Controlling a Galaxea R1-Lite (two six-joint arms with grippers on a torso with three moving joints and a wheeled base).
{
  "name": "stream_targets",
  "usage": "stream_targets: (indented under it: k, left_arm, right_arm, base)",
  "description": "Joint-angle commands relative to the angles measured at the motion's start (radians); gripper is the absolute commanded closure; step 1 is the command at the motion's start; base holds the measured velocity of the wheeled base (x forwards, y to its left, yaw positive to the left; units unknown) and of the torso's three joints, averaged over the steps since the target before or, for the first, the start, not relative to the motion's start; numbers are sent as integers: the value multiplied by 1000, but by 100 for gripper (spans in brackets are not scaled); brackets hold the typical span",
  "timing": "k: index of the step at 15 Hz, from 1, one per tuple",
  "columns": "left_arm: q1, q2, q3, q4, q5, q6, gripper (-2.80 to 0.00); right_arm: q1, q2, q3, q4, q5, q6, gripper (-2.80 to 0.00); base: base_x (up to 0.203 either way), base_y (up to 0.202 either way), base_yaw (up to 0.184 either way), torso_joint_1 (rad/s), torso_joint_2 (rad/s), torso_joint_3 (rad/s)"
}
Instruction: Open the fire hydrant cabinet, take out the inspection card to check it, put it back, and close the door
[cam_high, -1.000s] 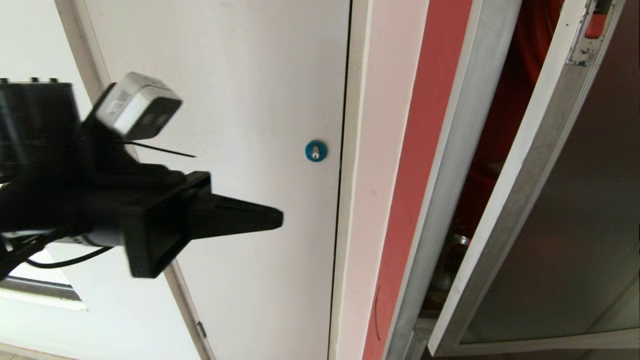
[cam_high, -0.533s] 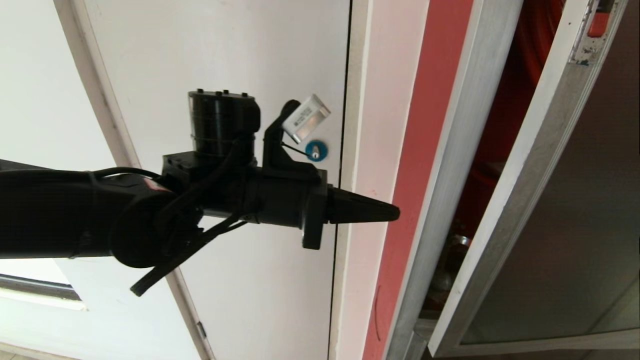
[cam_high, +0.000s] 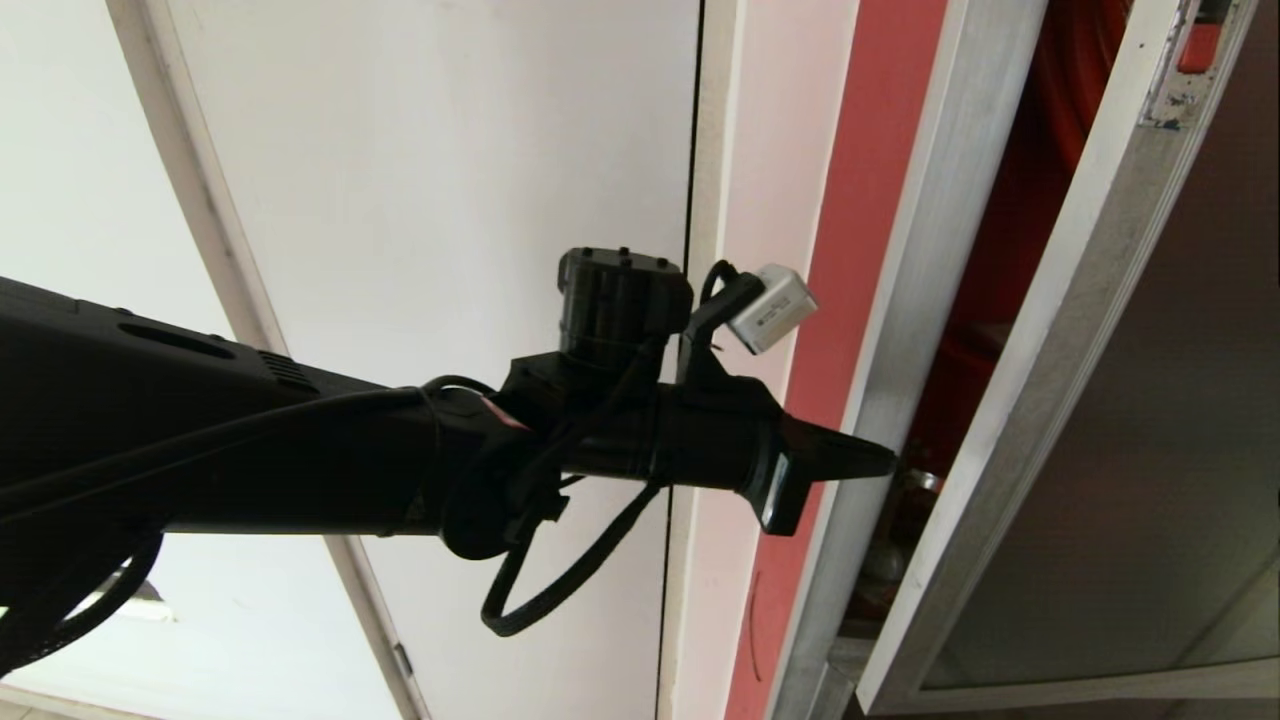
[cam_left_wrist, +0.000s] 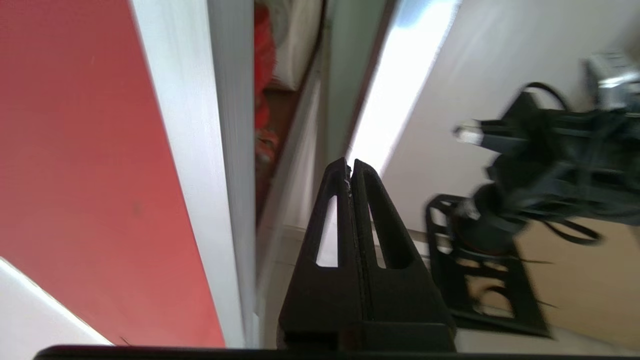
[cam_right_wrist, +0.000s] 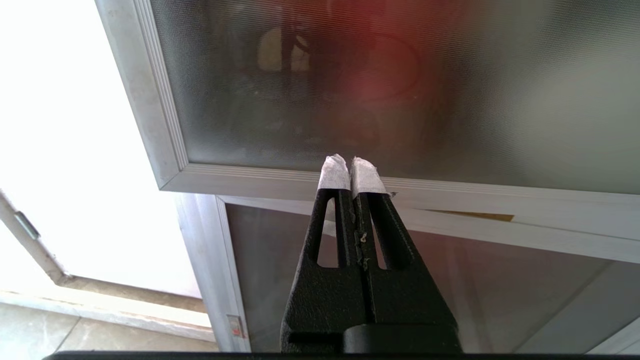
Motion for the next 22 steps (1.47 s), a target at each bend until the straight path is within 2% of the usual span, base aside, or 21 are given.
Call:
stream_targets:
  k: [1, 4, 7, 9, 13, 22]
  left_arm:
    - [-30, 46, -48, -2, 9, 18, 0]
    - [-43, 73, -84, -2, 14, 39, 0]
    - [-43, 100, -112, -2, 52, 70, 0]
    - [-44, 106, -120, -2, 55, 108, 0]
    - [-67, 108, -128, -2, 93, 137, 0]
    - [-97, 78, -108, 5, 95, 125, 0]
  right_arm:
    - [0, 0, 0, 0, 1, 1, 0]
    - [0, 0, 0, 0, 2, -1, 0]
    - [0, 0, 1, 0, 1, -1, 0]
    - [0, 0, 0, 0, 1, -1, 0]
    - [0, 0, 1, 0, 1, -1, 0]
    - [0, 0, 1, 0, 1, -1, 0]
  base:
    - [0, 0, 0, 0, 0, 0]
    - [0, 0, 0, 0, 0, 0]
    - [0, 0, 0, 0, 0, 0]
    - [0, 0, 0, 0, 0, 0]
    - [0, 0, 0, 0, 0, 0]
    - [0, 0, 0, 0, 0, 0]
